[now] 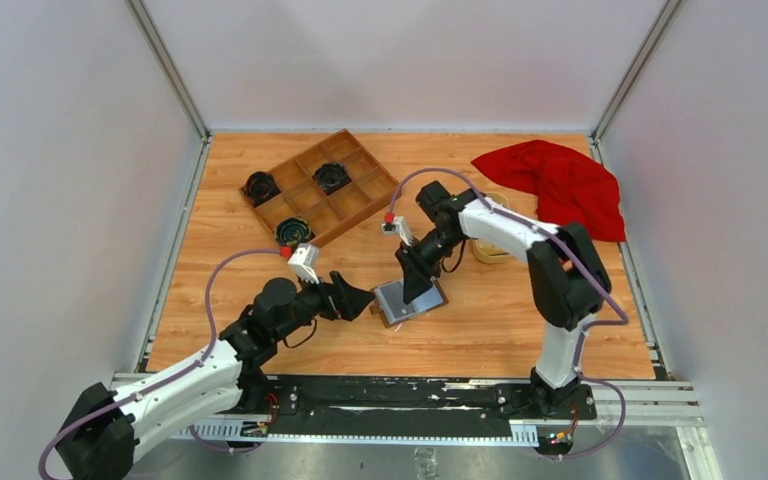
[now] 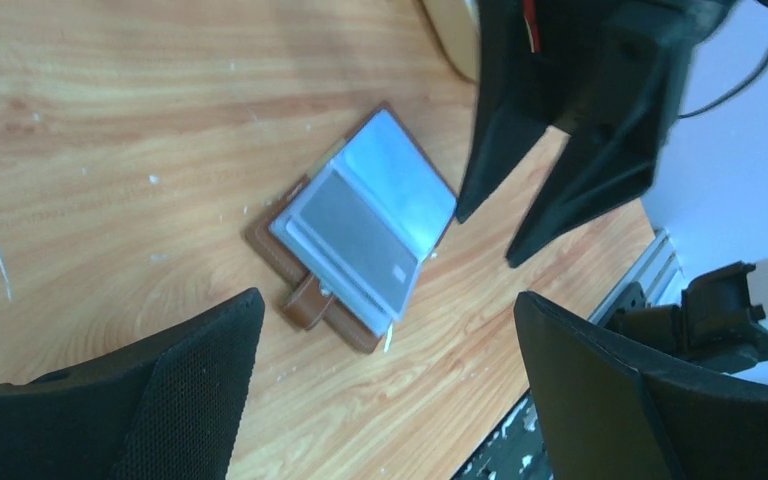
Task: Put the credit cards into the card holder
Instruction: Turn over the card slot in the card holder, then pick up the credit card from the storage box.
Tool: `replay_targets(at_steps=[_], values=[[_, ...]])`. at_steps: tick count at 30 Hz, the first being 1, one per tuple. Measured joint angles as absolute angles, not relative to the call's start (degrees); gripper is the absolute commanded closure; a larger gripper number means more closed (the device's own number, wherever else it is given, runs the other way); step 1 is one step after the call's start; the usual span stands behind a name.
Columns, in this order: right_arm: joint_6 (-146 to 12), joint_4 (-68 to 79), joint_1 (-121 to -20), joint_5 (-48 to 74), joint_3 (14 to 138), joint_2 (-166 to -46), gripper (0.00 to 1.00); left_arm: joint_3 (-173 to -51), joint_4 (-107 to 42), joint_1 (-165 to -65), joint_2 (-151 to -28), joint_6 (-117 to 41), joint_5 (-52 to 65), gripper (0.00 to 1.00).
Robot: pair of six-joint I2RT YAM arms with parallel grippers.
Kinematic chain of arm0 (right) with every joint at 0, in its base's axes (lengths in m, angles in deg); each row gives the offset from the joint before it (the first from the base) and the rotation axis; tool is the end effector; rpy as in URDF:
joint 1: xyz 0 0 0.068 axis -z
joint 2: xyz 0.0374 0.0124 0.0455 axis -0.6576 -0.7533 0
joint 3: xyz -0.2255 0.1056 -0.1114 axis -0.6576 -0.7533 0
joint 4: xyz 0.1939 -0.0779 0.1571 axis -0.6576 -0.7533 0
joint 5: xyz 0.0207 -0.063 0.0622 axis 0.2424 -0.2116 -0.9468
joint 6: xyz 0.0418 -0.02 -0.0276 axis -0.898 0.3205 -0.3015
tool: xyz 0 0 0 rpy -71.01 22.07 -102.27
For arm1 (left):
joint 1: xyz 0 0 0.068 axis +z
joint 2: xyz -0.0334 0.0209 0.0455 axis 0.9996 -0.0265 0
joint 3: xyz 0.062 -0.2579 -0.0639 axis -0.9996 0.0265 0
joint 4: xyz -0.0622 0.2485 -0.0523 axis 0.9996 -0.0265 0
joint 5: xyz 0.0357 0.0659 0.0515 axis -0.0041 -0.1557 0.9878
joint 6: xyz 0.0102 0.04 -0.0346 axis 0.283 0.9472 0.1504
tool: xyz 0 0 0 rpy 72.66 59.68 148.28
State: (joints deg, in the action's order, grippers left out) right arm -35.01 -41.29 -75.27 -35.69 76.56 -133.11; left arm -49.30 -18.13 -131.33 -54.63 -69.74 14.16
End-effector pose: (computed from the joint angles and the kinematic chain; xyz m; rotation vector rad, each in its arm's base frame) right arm 0.2812 0.2267 0.1942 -1.4423 2.2639 1.4450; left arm 0.1218 -0.1136 0.1830 0.0095 1.9594 -1.0419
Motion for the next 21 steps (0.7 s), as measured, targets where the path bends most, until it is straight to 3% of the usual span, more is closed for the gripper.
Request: replay_targets(at_steps=[6,10,12,17,21], values=[[-29.6,-41.4,-70.0,-28.9,76.6,-117.0,0.50,-56.9,-18.2,-122.5,-59.9,-67.4,4.0,0.00],[-28.8,-38.0,-60.0,-25.8,76.9,-109.8,0.28,-66.7,-19.0,-114.7,-67.2,-65.7,-6.9,0.00],[-27.4,-35.9,-54.2,-24.8,76.9,-108.5,0.25,-72.8,-22.2,-111.9,-70.4,-63.3,-10.3,0.00],[-10.4,-33.3,-50.6,-21.2,76.4,-110.3,0.24,-92.6,-42.3,-110.3,-75.9,-47.6,-6.7,0.00],[5.6,-33.6,-50.5,-17.5,76.8,-115.1,0.23,-95.8,-49.8,-110.3,-73.2,-37.0,0.5,0.00]])
